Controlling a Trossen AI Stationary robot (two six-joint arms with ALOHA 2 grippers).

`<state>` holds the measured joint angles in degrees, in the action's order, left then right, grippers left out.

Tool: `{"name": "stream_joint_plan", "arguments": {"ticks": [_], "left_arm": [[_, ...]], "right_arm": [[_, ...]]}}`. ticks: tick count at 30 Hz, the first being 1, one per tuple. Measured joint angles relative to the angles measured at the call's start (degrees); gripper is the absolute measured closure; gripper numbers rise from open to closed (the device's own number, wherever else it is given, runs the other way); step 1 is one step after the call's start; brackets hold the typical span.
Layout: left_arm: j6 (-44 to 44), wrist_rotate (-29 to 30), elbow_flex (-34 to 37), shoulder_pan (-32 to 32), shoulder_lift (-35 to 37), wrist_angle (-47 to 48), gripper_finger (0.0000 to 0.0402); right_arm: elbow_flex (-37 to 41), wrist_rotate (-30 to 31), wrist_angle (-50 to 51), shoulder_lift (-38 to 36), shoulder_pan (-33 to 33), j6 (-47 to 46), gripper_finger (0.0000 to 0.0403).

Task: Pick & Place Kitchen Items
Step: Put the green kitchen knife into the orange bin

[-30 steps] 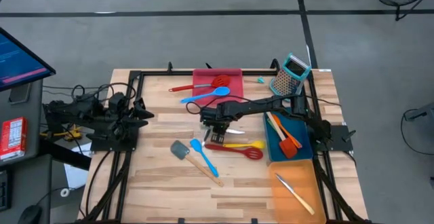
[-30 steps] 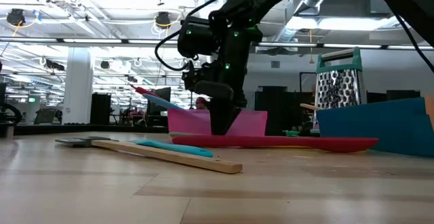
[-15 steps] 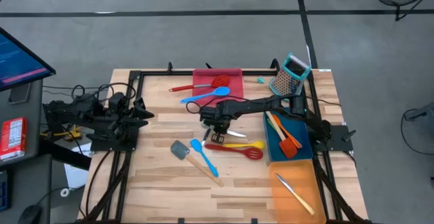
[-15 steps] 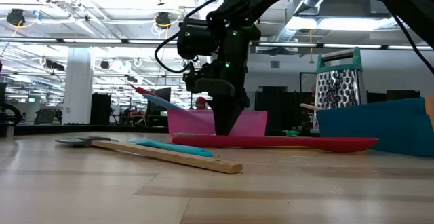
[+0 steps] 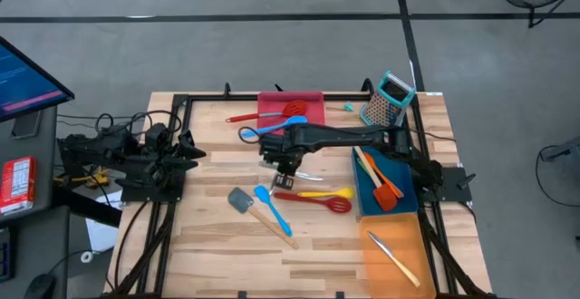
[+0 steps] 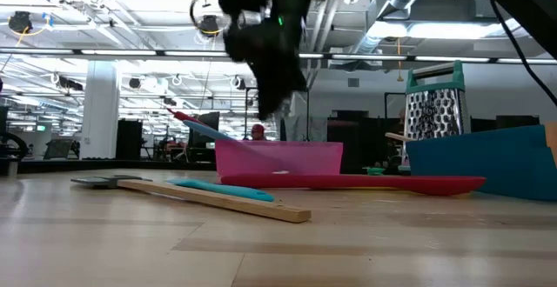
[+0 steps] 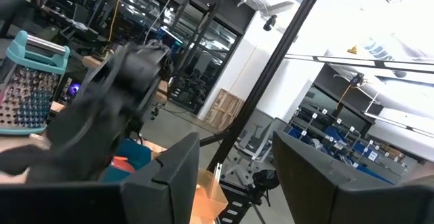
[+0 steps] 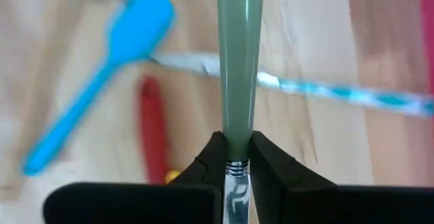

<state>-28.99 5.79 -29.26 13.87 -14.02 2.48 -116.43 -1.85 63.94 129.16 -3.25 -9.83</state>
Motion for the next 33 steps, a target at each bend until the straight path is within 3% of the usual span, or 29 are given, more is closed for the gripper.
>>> {"name": "stream_joint_plan", "arguments": {"ticks": [5,11,33], "left_arm": [[0.0,0.03,0.0,0.0,0.0,-0.02,0.0231],[0.0,0.07,0.0,0.0,0.09,-0.1,0.0231],[0.2,1.42,0.0,-0.04,-0.07,-0.69,0.0231]], "right_arm": [[-5.12,-0.28,1.58,-3.08,0.84,0.1,0.0367],[-5.39,-0.31,0.64,-10.41,1.41,-1.75,0.0367],[-5.41,-1.42,-16.06,-34.97,7.31,-3.25,0.0364]]}}
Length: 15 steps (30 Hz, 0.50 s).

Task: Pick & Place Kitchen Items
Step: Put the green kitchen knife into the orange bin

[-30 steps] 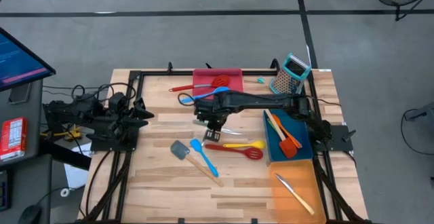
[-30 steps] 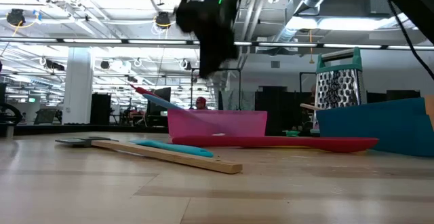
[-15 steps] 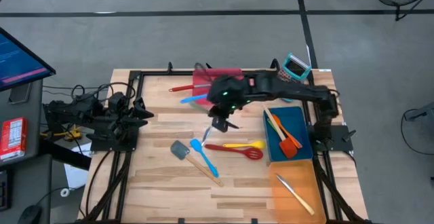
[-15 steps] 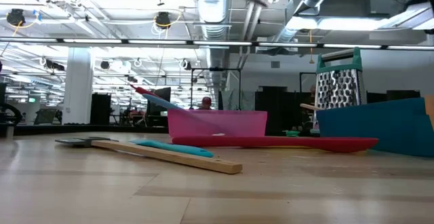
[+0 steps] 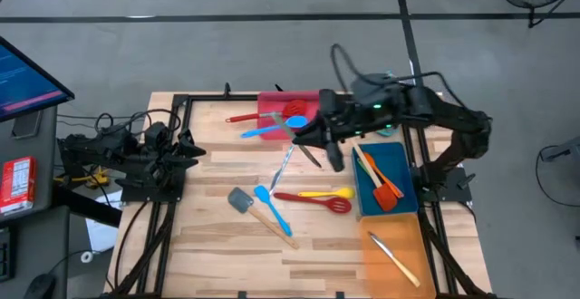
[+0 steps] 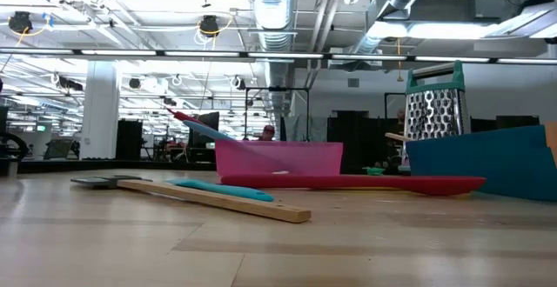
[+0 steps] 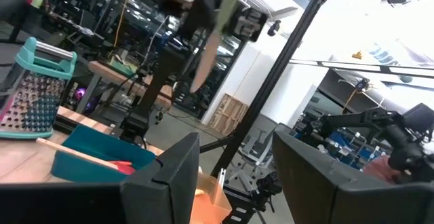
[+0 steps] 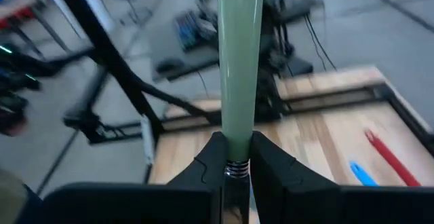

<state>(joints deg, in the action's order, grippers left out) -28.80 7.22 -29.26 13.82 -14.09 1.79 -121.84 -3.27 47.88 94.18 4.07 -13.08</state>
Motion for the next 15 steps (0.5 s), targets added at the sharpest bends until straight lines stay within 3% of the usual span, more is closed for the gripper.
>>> {"name": "stream_joint_plan", "arguments": {"ticks": [15], "left_arm": [[0.0,0.05,0.0,0.02,-0.02,-0.62,0.0231]], "right_arm": [[-0.02,-2.52,-10.19,-8.02,8.59,6.24,0.0364]]}}
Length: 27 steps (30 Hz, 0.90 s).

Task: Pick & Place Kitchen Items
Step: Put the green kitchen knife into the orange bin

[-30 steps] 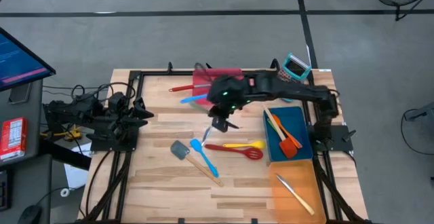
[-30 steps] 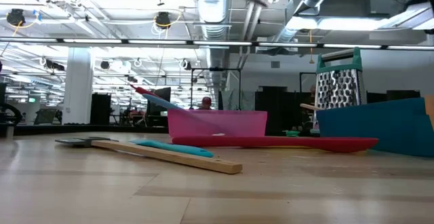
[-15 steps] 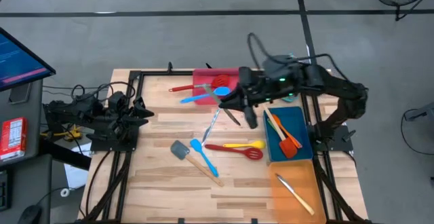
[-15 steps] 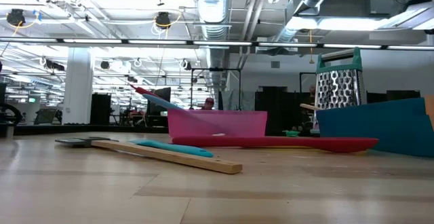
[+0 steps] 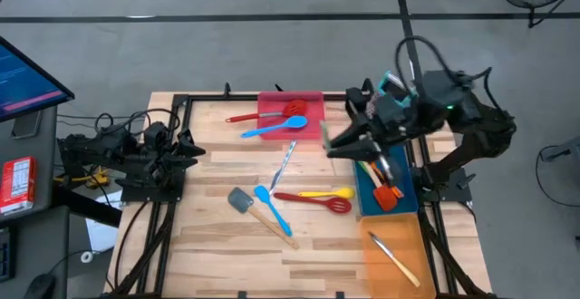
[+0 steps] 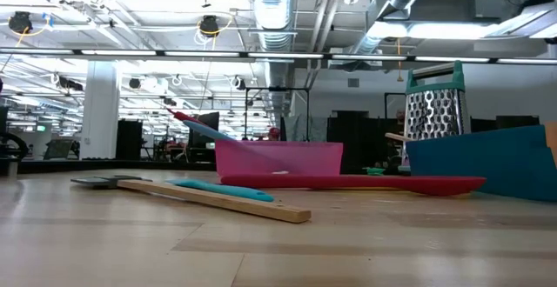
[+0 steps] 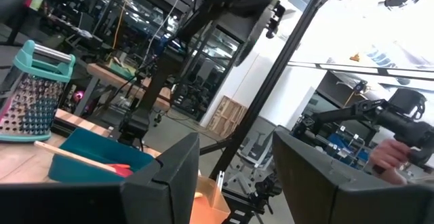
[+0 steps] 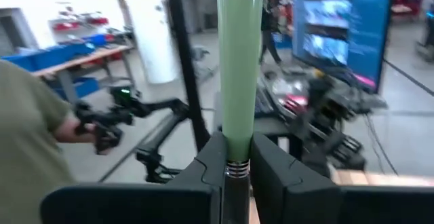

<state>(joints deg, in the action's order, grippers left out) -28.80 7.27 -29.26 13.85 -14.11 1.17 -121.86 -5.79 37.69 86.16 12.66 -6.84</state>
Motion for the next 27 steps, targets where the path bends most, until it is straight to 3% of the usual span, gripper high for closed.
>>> {"name": "stream_joint_plan", "arguments": {"ticks": [13,27], "left_arm": [[0.0,0.0,0.0,0.0,0.0,0.02,0.0231],[0.02,0.0,0.0,0.0,0.01,0.02,0.0231]], "right_arm": [[0.0,-1.12,-1.73,-4.97,8.06,3.58,0.0364],[0.0,-10.92,-6.2,-5.3,13.6,5.41,0.0359]]}}
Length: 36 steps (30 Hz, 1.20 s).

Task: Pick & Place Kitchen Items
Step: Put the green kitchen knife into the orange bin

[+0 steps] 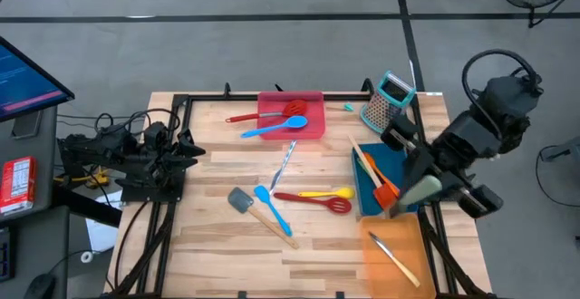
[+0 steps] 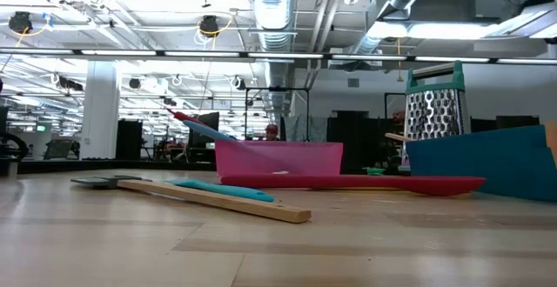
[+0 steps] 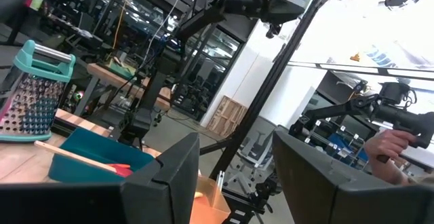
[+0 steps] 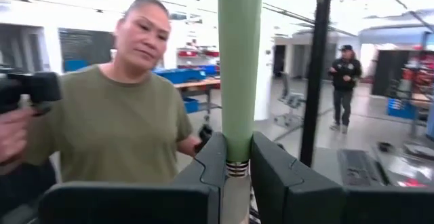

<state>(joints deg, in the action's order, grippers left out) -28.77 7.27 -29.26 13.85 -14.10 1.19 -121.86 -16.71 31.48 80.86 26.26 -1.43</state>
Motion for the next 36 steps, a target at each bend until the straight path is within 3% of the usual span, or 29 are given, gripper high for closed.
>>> {"name": "stream_joint_plan", "arguments": {"ticks": [7,10,16,26,36], "left_arm": [[0.0,0.02,0.0,0.0,-0.01,-0.07,0.0231],[-0.02,0.49,0.0,0.0,0.0,-0.11,0.0231],[-0.13,2.33,0.0,0.0,0.0,-0.52,0.0231],[-0.17,4.44,0.0,0.0,-0.01,-1.73,0.0231],[-0.2,6.78,0.0,0.0,-0.01,-2.62,0.0231]], "right_arm": [[0.0,0.63,-3.43,0.02,1.05,-0.04,0.0352],[0.0,4.63,-6.82,0.01,1.08,0.66,0.0352],[0.02,24.45,-10.93,-0.68,0.99,7.99,0.0352],[0.0,66.42,-15.76,0.13,-0.96,28.78,0.0352],[0.0,90.06,-15.21,4.61,-10.78,37.16,0.0351]]}}
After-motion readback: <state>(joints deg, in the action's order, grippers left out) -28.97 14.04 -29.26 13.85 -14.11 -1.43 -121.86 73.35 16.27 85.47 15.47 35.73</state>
